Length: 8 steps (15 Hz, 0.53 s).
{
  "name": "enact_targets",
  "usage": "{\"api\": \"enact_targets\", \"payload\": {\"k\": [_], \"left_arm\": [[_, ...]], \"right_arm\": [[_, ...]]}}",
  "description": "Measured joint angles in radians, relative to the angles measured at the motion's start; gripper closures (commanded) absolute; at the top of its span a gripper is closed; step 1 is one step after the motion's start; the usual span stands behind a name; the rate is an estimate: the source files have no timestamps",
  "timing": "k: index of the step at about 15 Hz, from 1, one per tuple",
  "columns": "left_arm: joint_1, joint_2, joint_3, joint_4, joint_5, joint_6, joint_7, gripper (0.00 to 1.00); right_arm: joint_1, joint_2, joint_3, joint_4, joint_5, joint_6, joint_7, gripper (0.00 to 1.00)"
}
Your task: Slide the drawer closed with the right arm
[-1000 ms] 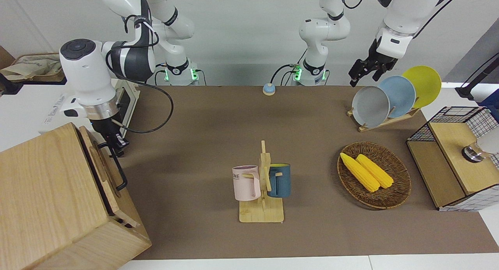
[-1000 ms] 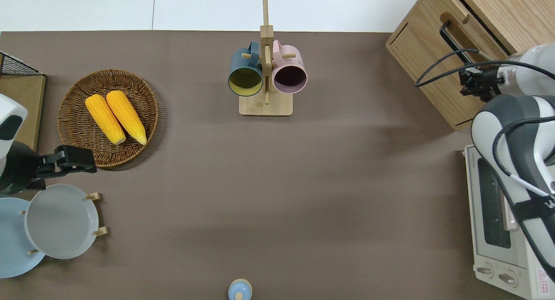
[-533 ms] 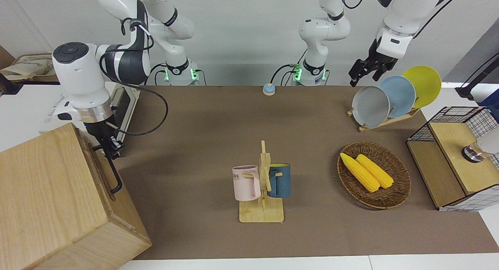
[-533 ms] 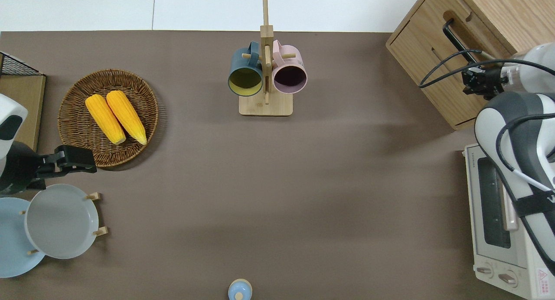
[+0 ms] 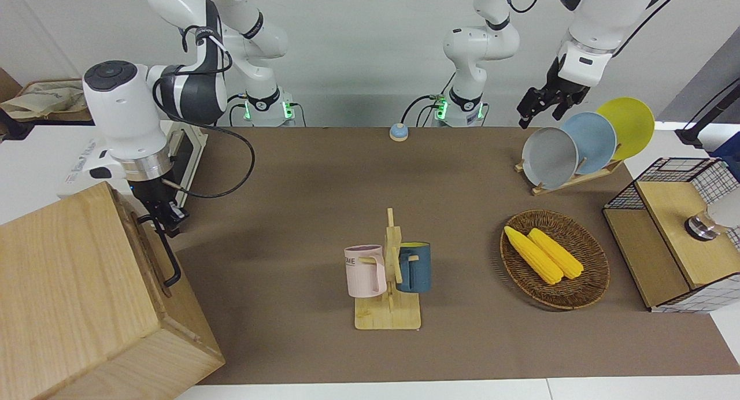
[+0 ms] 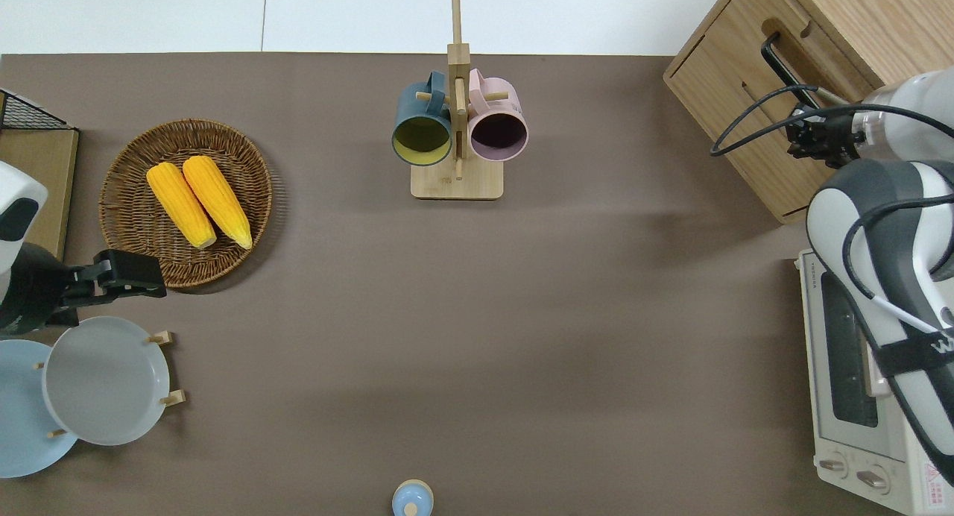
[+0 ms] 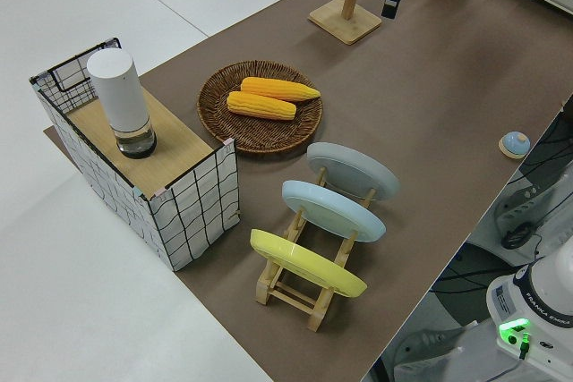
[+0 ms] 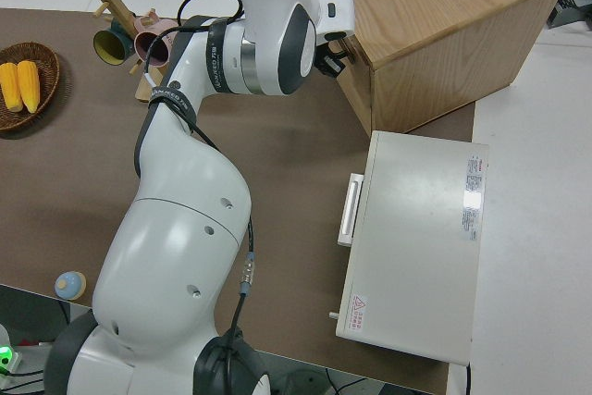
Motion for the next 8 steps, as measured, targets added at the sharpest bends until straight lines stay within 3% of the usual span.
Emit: {"api": "enact_targets", "payload": {"k": [3,8], "left_arm": [[0.000,0.000,0.000,0.000,0.000,0.000,0.000,0.01],[0.000,0.000,0.000,0.000,0.000,0.000,0.000,0.01]], "right_arm": [[0.040,-0.038,0.002,-0.020,0.000,-0.023,-0.036,0.021],[0.114,-0.142,0.003,-0.033,0.000,-0.165,-0.136,0.019]]}}
